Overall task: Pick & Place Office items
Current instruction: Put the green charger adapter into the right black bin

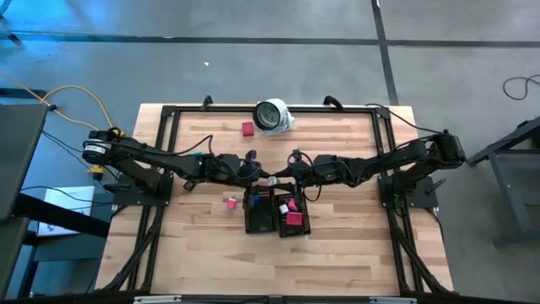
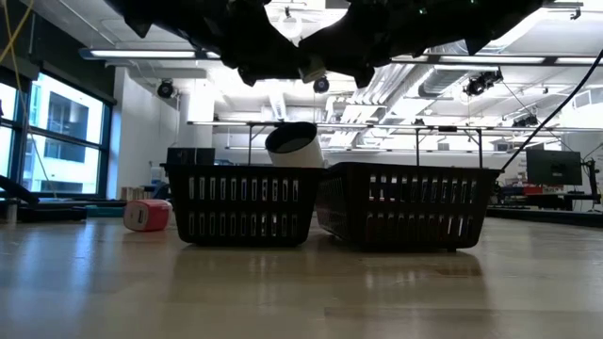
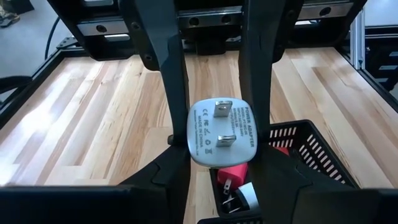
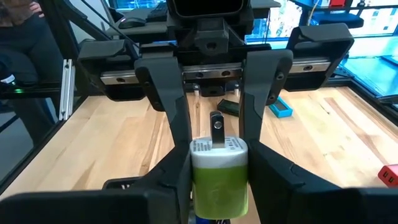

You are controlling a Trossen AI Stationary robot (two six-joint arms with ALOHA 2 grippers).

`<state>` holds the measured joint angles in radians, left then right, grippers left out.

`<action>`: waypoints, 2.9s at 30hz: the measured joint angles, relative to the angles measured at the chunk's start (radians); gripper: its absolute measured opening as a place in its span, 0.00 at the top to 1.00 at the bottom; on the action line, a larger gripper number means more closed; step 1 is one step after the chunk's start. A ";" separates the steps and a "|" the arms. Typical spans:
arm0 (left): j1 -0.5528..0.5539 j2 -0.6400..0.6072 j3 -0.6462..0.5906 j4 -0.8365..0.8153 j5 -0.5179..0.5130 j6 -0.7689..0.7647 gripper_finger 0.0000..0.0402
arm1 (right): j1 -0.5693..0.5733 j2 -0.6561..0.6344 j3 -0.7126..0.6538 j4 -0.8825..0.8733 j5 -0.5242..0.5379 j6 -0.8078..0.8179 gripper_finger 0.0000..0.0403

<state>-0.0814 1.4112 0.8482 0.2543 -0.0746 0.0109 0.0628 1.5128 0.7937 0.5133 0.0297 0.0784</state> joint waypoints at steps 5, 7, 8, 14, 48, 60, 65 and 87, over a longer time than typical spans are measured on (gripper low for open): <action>0.000 0.000 0.000 0.001 -0.004 0.002 0.62 | 0.001 -0.002 0.000 0.007 0.017 -0.001 0.72; 0.000 0.000 0.000 0.003 -0.006 0.002 0.61 | 0.001 -0.003 0.000 0.008 0.019 -0.003 0.72; 0.000 0.000 0.000 0.003 -0.007 0.002 0.61 | 0.001 -0.003 0.000 0.008 0.022 -0.007 0.72; 0.000 -0.026 0.004 -0.045 -0.010 0.015 0.61 | 0.007 -0.040 0.000 -0.004 0.050 -0.042 0.72; 0.000 -0.167 -0.016 -0.200 0.024 0.011 0.61 | 0.235 -0.127 -0.389 0.370 0.344 0.168 0.72; -0.005 -0.168 -0.070 -0.125 0.055 -0.001 0.61 | 0.285 0.218 -0.389 0.723 0.361 0.240 0.72; -0.005 -0.169 -0.132 -0.036 0.058 -0.026 0.61 | 0.285 0.279 -0.389 0.741 0.354 0.303 0.72; -0.005 -0.169 -0.181 0.076 0.081 -0.041 0.61 | 0.344 0.293 -0.389 0.663 0.414 0.366 0.72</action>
<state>-0.0868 1.2423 0.6670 0.3302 0.0063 -0.0301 0.4068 1.8061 0.4046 1.1765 0.4439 0.4446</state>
